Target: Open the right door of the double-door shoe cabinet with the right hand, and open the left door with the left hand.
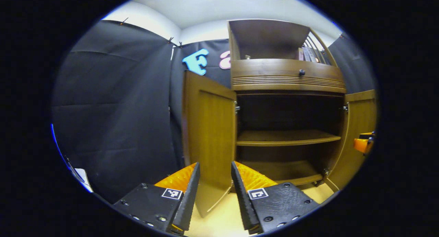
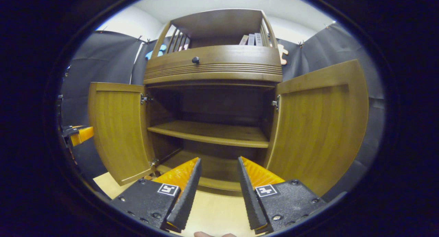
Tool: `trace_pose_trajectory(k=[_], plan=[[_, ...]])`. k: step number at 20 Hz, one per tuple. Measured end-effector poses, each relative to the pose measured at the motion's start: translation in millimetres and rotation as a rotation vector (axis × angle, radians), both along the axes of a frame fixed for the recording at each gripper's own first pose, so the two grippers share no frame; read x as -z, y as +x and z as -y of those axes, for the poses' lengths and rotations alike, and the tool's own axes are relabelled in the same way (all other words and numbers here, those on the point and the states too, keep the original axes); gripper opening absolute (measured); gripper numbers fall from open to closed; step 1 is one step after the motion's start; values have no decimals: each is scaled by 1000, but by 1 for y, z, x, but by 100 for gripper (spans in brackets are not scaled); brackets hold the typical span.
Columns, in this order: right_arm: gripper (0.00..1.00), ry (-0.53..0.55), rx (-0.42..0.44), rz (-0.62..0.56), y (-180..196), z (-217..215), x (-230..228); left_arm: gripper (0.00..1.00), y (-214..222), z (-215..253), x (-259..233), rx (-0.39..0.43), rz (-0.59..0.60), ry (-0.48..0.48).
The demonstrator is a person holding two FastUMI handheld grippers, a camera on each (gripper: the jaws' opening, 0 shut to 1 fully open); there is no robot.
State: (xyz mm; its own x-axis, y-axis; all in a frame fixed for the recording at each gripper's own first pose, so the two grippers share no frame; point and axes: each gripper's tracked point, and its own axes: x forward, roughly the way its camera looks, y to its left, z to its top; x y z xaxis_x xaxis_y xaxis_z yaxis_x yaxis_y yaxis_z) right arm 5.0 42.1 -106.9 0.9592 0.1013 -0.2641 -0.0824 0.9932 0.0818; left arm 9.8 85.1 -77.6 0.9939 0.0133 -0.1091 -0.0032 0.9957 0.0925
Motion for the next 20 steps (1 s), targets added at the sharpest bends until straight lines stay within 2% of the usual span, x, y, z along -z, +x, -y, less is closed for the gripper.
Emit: trace_pose_trajectory(k=[1,2,4,5,6,7,8,9,12,13,14,15,17,20], plan=[[73,-1,7,6,0,3,-2,62,2,14,-2,33,5,-6],[67,2,11,13,0,4,-4,59,2,26,-4,61,6,-11],[67,4,18,21,0,7,-8,85,3,50,-6,114,11,-14],[67,3,20,23,-1,9,-9,89,3,61,-6,141,9,-18],[74,0,26,26,-2,11,-11,92,4,71,-6,165,7,-26],[74,-2,29,31,-4,13,-12,87,5,80,-5,186,3,-34],[74,-1,32,35,-5,15,-14,98,5,88,-5,201,2,-44],[74,-1,40,36,-4,16,-16,100,6,95,-6,214,2,-53],[74,4,56,38,-6,19,-18,100,6,110,-8,246,4,-75],[78,7,60,38,-6,20,-18,95,6,115,-9,257,4,-80],[81,12,58,38,-7,20,-20,95,7,119,-12,266,5,-85],[80,13,63,41,-7,22,-22,95,7,122,-13,273,5,-88],[85,16,68,46,-7,23,-25,95,8,126,-15,281,6,-92],[84,18,73,50,-8,24,-28,95,7,134,-14,302,-10,-88]])
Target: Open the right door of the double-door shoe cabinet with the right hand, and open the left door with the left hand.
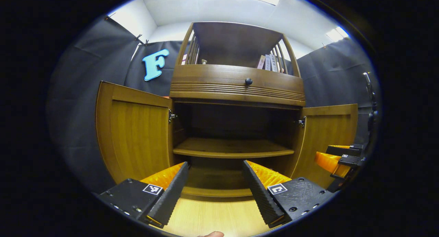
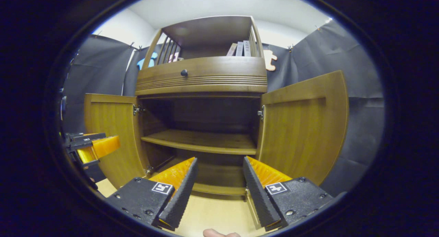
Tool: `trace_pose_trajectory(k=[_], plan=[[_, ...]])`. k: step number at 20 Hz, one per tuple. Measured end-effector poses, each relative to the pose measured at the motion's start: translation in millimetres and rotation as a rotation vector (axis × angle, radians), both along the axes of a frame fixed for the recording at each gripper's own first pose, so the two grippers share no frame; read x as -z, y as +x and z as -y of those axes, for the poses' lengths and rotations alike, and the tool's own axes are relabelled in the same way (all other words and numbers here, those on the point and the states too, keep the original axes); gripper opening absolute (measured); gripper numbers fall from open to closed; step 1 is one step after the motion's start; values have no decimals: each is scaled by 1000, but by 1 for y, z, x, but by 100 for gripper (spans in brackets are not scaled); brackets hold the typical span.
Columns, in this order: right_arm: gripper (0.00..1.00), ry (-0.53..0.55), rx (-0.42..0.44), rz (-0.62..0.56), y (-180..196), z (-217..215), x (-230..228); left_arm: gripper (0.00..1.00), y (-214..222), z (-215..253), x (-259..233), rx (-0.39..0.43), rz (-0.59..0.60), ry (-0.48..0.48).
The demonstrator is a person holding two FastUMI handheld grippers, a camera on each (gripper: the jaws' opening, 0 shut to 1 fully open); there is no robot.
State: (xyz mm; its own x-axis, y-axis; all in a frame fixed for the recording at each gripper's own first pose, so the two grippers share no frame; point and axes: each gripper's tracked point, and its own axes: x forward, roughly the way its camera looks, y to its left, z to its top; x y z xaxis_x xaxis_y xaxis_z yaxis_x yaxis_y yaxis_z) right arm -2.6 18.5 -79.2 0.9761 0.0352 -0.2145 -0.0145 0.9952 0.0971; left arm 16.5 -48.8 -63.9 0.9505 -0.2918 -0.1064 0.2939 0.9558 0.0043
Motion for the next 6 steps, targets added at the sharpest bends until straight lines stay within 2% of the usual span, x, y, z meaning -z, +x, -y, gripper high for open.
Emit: trace_pose_trajectory(k=[6], plan=[[86,-14,3,5,0,3,-5,95,-7,5,-3,25,9,34]])
